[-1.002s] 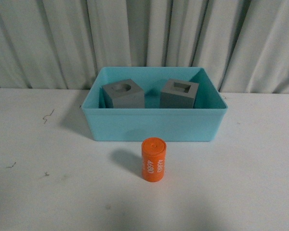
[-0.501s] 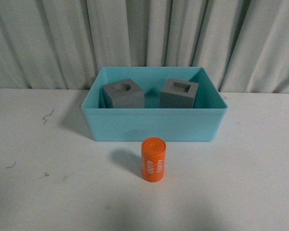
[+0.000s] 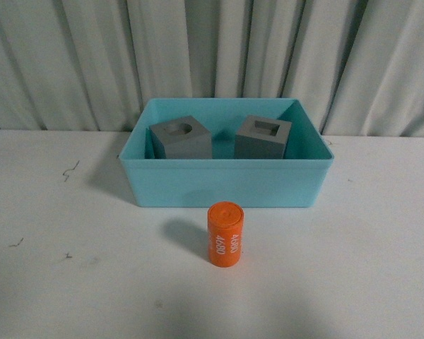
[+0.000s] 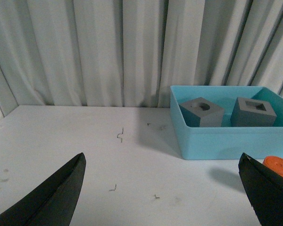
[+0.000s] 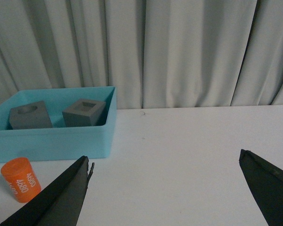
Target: Place gray and orange parts in blue box
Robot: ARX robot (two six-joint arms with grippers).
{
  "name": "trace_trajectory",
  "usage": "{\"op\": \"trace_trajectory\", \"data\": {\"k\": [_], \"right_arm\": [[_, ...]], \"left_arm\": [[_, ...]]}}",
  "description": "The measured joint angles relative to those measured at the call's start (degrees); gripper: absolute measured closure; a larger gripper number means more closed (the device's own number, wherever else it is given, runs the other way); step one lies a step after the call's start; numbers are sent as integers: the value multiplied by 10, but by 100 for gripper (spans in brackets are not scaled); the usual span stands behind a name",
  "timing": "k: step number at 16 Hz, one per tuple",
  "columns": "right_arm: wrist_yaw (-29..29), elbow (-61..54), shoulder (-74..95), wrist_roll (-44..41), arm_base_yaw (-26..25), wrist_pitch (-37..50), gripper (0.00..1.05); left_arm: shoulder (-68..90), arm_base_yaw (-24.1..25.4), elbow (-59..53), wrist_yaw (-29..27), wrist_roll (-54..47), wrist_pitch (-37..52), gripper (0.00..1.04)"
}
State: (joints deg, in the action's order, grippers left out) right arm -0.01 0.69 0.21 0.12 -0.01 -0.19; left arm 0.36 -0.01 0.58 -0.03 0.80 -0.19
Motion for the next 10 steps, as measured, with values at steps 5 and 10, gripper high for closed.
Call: {"op": "trace_trajectory", "data": {"k": [5,10], "right_arm": [[64,26,33,21,24,-81,6],[-104,108,433,-84,-14,64,6]], "left_arm": [[0,0,0,0,0,0,7],[0,0,0,0,0,0,7]]}}
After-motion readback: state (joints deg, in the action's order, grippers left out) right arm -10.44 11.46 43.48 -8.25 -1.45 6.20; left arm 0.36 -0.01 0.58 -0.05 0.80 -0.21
